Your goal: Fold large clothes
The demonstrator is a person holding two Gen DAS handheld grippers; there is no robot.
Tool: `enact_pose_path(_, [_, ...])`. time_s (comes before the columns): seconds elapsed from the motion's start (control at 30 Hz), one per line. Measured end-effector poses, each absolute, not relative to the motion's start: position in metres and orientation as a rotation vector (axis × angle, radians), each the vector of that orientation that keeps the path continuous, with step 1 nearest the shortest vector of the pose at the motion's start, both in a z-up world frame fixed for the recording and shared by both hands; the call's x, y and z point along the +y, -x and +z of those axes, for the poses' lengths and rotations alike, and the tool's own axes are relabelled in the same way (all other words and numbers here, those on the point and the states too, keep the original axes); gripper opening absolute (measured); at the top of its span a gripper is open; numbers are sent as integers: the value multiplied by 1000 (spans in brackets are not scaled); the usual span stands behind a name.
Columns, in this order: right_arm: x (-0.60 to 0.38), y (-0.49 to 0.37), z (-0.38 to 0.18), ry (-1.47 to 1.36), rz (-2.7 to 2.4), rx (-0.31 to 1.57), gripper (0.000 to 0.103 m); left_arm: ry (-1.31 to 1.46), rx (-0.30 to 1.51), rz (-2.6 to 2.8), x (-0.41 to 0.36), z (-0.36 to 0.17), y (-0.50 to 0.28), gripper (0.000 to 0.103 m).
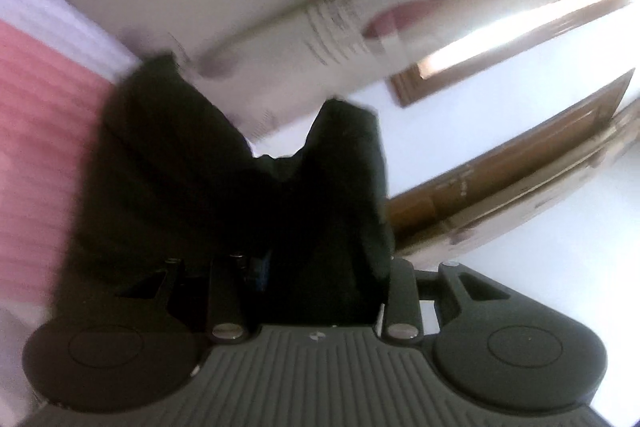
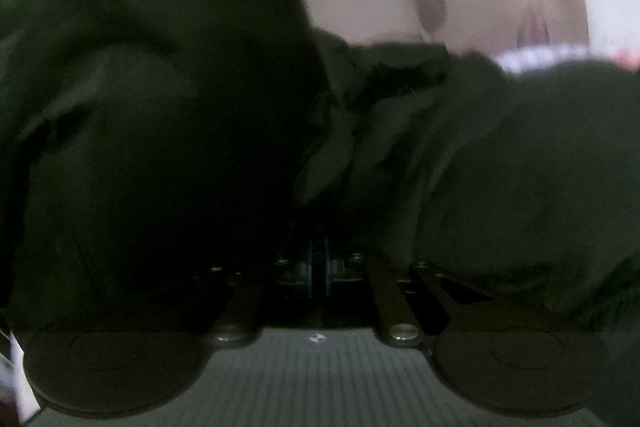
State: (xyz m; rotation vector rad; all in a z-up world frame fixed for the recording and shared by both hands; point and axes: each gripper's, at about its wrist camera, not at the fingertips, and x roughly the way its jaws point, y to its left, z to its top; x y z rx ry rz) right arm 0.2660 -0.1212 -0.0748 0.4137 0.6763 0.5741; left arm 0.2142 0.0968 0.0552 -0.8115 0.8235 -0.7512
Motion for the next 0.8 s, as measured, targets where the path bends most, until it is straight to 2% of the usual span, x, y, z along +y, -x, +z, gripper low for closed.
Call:
enact_pose_path(0.27, [-162, -268, -92, -764, 647, 726, 6, 1029, 885, -878, 16, -7, -232, 35])
enact_pose_path(0.37, [-186, -247, -87, -821, 606, 691, 7, 1177, 771, -1015, 15, -35, -237, 37])
enact_pose_path(0.47, [-216, -216, -85, -883, 583, 640, 9, 1189, 603, -1115, 16, -51, -237, 38])
enact_pose_path(0.57, [-244, -185, -83, -932, 568, 571, 14, 1252, 498, -1208, 16, -70, -236, 45])
enact_pose_path(0.63, [-261, -165, -80, -976, 537, 529, 27, 1255, 451, -1242, 16, -78, -234, 45])
enact_pose_path(0.7, [-272, -151, -79, -1038, 527, 484, 47, 1259, 427, -1268, 17, -85, -233, 45])
enact_pose_path(0.73, [-276, -145, -80, -1076, 529, 465, 53, 1265, 416, -1285, 16, -88, -233, 45])
enact_pose_path(0.8, [-279, -136, -79, -1155, 534, 433, 83, 1270, 399, -1292, 17, -93, -231, 45])
